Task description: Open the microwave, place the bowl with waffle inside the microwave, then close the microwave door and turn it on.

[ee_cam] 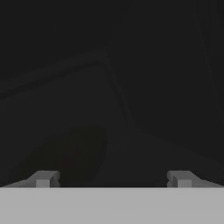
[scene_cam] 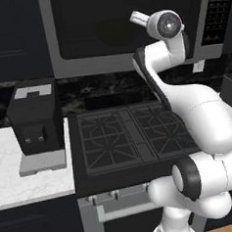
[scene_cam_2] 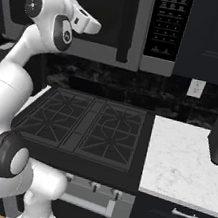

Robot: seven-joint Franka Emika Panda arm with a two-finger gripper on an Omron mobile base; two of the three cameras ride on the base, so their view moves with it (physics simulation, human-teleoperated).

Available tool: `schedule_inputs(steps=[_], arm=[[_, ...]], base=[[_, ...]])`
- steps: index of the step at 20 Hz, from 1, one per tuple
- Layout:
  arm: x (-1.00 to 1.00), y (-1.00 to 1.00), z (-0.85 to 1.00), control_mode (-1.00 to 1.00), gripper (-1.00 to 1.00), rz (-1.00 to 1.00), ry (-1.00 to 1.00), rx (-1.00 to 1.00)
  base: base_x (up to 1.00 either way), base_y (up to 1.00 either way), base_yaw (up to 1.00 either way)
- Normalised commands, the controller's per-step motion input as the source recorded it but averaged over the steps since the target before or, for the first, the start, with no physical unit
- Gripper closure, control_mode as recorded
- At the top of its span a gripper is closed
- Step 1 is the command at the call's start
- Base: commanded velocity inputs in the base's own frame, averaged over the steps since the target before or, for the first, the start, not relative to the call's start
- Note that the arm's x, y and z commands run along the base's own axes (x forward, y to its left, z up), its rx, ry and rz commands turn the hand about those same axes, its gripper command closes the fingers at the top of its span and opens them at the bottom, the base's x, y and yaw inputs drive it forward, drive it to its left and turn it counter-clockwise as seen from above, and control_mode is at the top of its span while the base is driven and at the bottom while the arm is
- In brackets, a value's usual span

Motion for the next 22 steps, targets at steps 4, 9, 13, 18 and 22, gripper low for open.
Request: schedule_inputs(steps=[4,9,13,18,22], arm=[[0.23,-0.03,0.0,-1.0,-1.0,0.16,-0.07,0.0],[0.06,-0.01,0.02,-1.0,-1.0,0.14,-0.02,0.0],[0.08,-0.01,0.03,-1.0,-1.0,0.13,0.0,0.0],[0.13,-0.02,0.05,-1.0,-1.0,0.11,0.0,0.0],[0.29,0.0,0.0,-1.0,-1.0,0.12,0.0,0.0]], base=[[0.0,0.0,0.0],[0.0,0.0,0.0],[0.0,0.0,0.0],[0.0,0.0,0.0],[0.0,0.0,0.0]])
